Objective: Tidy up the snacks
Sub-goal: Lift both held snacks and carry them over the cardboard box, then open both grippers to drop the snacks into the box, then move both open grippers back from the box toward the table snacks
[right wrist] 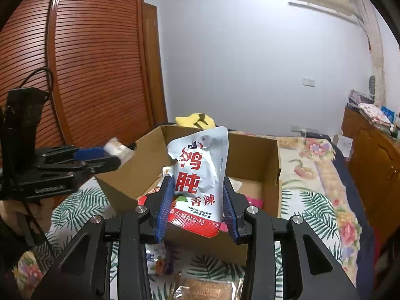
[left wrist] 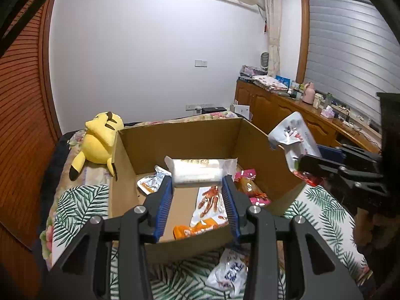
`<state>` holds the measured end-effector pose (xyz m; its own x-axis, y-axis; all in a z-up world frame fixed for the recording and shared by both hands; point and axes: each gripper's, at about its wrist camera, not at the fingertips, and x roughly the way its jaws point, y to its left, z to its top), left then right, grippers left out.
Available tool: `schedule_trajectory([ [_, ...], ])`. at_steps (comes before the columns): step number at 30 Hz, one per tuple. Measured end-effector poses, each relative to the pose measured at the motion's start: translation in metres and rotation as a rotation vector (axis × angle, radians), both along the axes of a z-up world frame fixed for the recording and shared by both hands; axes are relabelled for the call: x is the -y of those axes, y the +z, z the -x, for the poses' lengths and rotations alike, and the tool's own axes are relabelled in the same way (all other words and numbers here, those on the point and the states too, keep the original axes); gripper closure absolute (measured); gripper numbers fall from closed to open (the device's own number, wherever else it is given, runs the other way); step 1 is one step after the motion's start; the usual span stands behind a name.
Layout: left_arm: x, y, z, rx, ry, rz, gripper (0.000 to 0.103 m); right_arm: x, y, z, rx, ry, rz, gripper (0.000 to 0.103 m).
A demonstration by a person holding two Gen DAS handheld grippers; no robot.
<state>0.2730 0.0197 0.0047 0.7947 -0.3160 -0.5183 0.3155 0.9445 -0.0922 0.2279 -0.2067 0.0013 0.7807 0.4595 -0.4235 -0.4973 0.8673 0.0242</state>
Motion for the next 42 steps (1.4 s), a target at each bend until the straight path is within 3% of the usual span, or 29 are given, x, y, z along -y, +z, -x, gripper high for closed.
schedule_trajectory([
  [11, 0.019, -0.034, -0.034, -0.075, 0.020, -0.016, 0.065, -0.010, -0.014, -0.026, -0.036, -0.014, 0.060, 0.066],
  [21, 0.016, -0.050, -0.047, -0.129, 0.067, -0.010, 0.064, -0.016, -0.037, -0.053, -0.145, -0.019, 0.013, 0.066],
  [34, 0.017, -0.051, -0.049, -0.131, 0.072, -0.021, 0.061, -0.021, -0.049, -0.063, -0.172, -0.050, 0.047, 0.067],
  [35, 0.017, -0.051, -0.049, -0.133, 0.071, -0.022, 0.060, -0.022, -0.048, -0.063, -0.170, -0.052, 0.053, 0.067],
  [37, 0.016, -0.050, -0.049, -0.131, 0.079, -0.028, 0.045, -0.022, -0.048, -0.062, -0.170, -0.056, 0.058, 0.067],
  [42, 0.015, -0.044, -0.042, -0.124, 0.074, -0.035, 0.043, -0.019, -0.041, -0.048, -0.159, -0.064, 0.043, 0.067],
])
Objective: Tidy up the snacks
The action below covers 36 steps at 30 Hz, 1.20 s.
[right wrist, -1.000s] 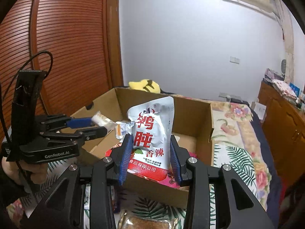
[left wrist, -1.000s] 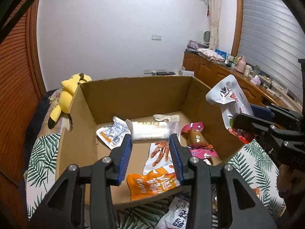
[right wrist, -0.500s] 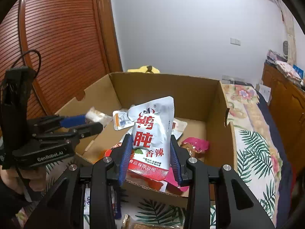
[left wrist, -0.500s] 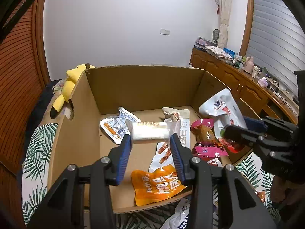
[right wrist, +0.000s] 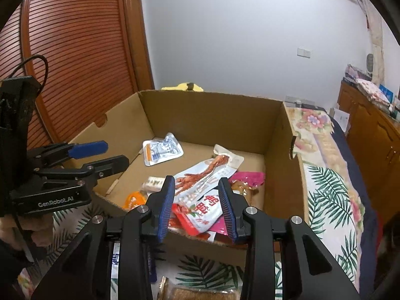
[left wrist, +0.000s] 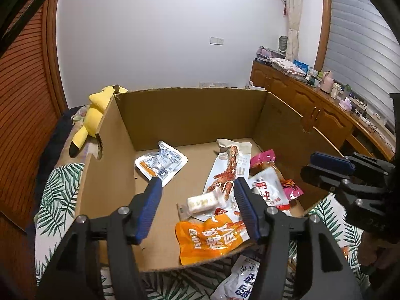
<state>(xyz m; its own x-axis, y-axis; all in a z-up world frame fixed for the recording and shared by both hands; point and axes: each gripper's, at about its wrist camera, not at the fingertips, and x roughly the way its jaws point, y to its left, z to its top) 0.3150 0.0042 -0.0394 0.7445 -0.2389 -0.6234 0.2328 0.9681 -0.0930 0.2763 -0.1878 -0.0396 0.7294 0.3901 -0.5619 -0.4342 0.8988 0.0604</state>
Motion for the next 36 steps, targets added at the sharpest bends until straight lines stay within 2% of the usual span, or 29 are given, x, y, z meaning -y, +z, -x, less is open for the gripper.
schedule_trajectory([
  [5, 0.001, 0.012, 0.019, 0.028, -0.013, -0.009, 0.039, 0.005, 0.015, 0.027, 0.028, -0.004, -0.022, 0.067],
  [6, 0.001, 0.016, 0.024, 0.037, -0.015, -0.006, 0.031, 0.006, 0.019, 0.033, 0.036, -0.006, -0.022, 0.067],
  [7, 0.001, 0.020, 0.029, 0.048, -0.016, -0.001, 0.020, 0.007, 0.022, 0.040, 0.044, -0.008, -0.023, 0.067],
  [9, 0.001, 0.029, 0.045, 0.086, -0.020, 0.009, 0.014, 0.010, 0.029, 0.055, 0.056, -0.010, -0.030, 0.067],
  [14, -0.001, 0.041, 0.072, 0.100, -0.034, 0.017, 0.013, 0.019, 0.037, 0.092, 0.084, -0.025, -0.026, 0.063],
  [20, 0.001, 0.038, 0.100, 0.100, -0.036, -0.003, 0.012, 0.035, 0.029, 0.125, 0.066, -0.058, -0.037, 0.060],
  [27, 0.010, 0.008, 0.133, 0.081, -0.076, -0.019, 0.012, 0.063, -0.002, 0.161, -0.001, -0.107, -0.056, 0.058],
  [36, 0.016, -0.032, 0.140, 0.018, -0.101, -0.027, 0.012, 0.076, -0.049, 0.193, -0.110, -0.132, -0.055, 0.058],
])
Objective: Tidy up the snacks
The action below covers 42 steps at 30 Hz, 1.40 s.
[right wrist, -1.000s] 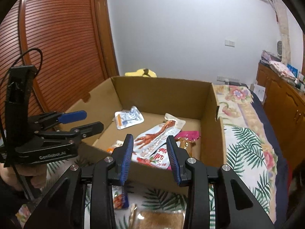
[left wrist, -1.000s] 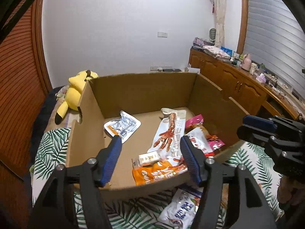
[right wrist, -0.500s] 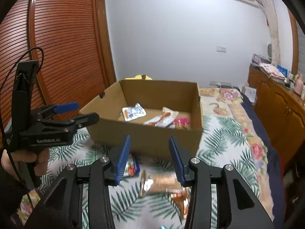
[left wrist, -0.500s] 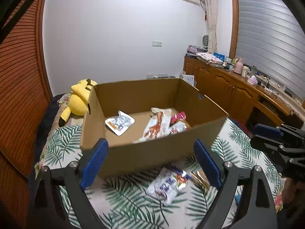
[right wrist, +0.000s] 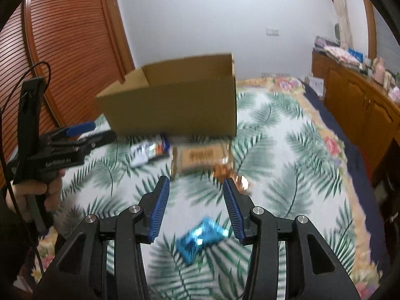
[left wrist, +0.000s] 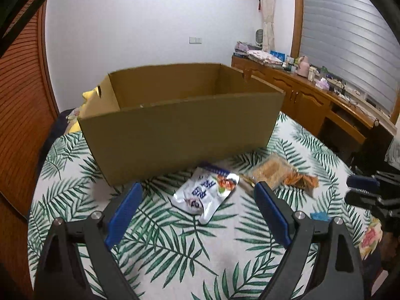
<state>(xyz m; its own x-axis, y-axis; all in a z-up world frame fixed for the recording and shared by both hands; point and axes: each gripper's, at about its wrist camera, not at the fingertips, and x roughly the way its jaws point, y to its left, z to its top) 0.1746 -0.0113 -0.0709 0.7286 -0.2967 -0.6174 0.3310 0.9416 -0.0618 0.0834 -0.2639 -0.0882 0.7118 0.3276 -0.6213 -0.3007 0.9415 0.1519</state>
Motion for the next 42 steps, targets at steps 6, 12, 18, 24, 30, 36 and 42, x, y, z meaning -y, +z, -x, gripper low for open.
schedule_trajectory([
  [6, 0.000, -0.019, -0.003, -0.024, 0.006, -0.028, 0.012, -0.001, -0.023, 0.016, -0.048, 0.009, -0.002, 0.058],
  [12, 0.000, -0.031, -0.003, -0.036, -0.003, -0.055, 0.012, -0.001, -0.033, 0.025, -0.068, 0.014, -0.020, 0.058],
  [18, 0.008, -0.038, -0.001, -0.031, -0.038, -0.109, 0.012, -0.001, -0.047, 0.023, -0.105, 0.022, -0.013, 0.058],
  [24, 0.018, -0.035, 0.007, -0.005, -0.073, -0.118, 0.012, 0.001, -0.055, 0.017, -0.131, 0.010, -0.014, 0.058],
  [30, 0.023, -0.036, 0.005, -0.019, -0.101, -0.117, 0.012, -0.006, -0.059, 0.008, -0.141, 0.014, -0.005, 0.058],
  [36, 0.029, -0.032, -0.002, -0.034, -0.127, -0.137, 0.012, -0.017, -0.060, -0.002, -0.137, 0.028, 0.021, 0.058],
  [42, 0.032, -0.029, -0.017, -0.047, -0.160, -0.181, 0.012, -0.022, -0.061, -0.007, -0.123, 0.018, 0.054, 0.060],
])
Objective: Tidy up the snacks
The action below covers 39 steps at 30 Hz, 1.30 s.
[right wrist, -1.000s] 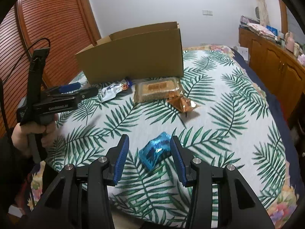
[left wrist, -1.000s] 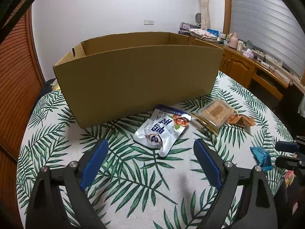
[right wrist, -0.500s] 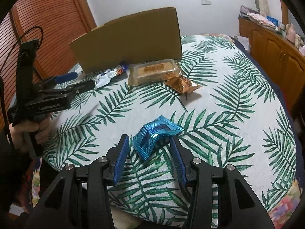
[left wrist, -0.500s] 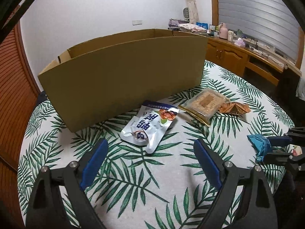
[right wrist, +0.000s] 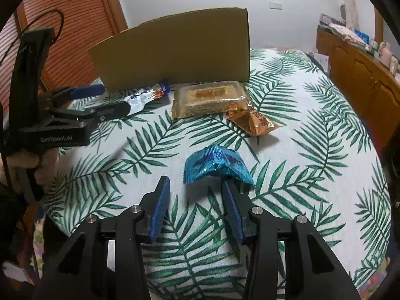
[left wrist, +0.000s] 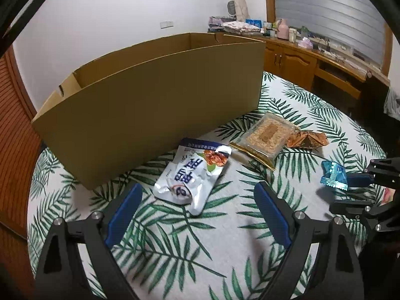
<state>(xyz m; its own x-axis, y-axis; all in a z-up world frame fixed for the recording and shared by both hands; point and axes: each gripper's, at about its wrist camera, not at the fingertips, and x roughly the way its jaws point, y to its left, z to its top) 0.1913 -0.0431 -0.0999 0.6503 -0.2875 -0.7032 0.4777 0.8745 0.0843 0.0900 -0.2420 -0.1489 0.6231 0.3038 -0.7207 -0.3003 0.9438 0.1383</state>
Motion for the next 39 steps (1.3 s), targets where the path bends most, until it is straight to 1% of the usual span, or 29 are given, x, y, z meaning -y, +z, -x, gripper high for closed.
schedule_trajectory([
  [3, 0.001, 0.001, -0.010, -0.006, -0.014, -0.012, 0.012, 0.002, 0.000, -0.001, -0.002, -0.002, -0.011, 0.060],
  [9, 0.000, -0.002, -0.032, -0.052, -0.030, -0.001, 0.013, 0.011, 0.000, 0.001, -0.008, -0.006, -0.041, 0.061],
  [11, -0.001, -0.005, -0.038, -0.071, -0.032, 0.001, 0.017, 0.014, 0.000, 0.001, -0.014, -0.005, -0.048, 0.061],
  [13, 0.000, -0.009, -0.043, -0.092, -0.034, -0.003, 0.030, 0.015, 0.001, 0.000, -0.017, -0.005, -0.053, 0.061],
  [15, 0.001, -0.014, -0.046, -0.109, -0.037, -0.018, 0.037, 0.017, 0.001, -0.001, -0.021, -0.005, -0.059, 0.061],
  [20, 0.004, -0.019, -0.049, -0.129, -0.042, -0.028, 0.037, 0.017, 0.001, -0.003, -0.023, -0.002, -0.062, 0.060],
  [24, 0.002, -0.019, -0.053, -0.150, -0.036, -0.016, 0.035, 0.017, 0.002, -0.006, -0.023, -0.004, -0.060, 0.060],
  [29, -0.002, -0.019, -0.053, -0.163, -0.039, 0.001, 0.036, 0.017, 0.001, -0.008, -0.020, -0.009, -0.051, 0.060],
  [30, -0.003, -0.019, -0.052, -0.161, -0.038, 0.002, 0.037, 0.018, 0.002, -0.008, -0.016, -0.014, -0.043, 0.060],
  [32, -0.005, -0.017, -0.050, -0.153, -0.038, 0.005, 0.044, 0.021, 0.003, -0.007, -0.004, -0.021, -0.033, 0.060],
  [33, -0.006, -0.016, -0.048, -0.154, -0.038, 0.009, 0.056, 0.021, 0.005, -0.008, 0.003, -0.023, -0.028, 0.060],
  [35, -0.012, -0.016, -0.047, -0.192, -0.038, 0.036, 0.057, 0.023, 0.006, -0.009, 0.014, -0.024, -0.009, 0.060],
  [39, -0.016, -0.015, -0.041, -0.193, -0.042, 0.040, 0.057, 0.025, 0.007, -0.016, 0.035, -0.028, 0.033, 0.060],
])
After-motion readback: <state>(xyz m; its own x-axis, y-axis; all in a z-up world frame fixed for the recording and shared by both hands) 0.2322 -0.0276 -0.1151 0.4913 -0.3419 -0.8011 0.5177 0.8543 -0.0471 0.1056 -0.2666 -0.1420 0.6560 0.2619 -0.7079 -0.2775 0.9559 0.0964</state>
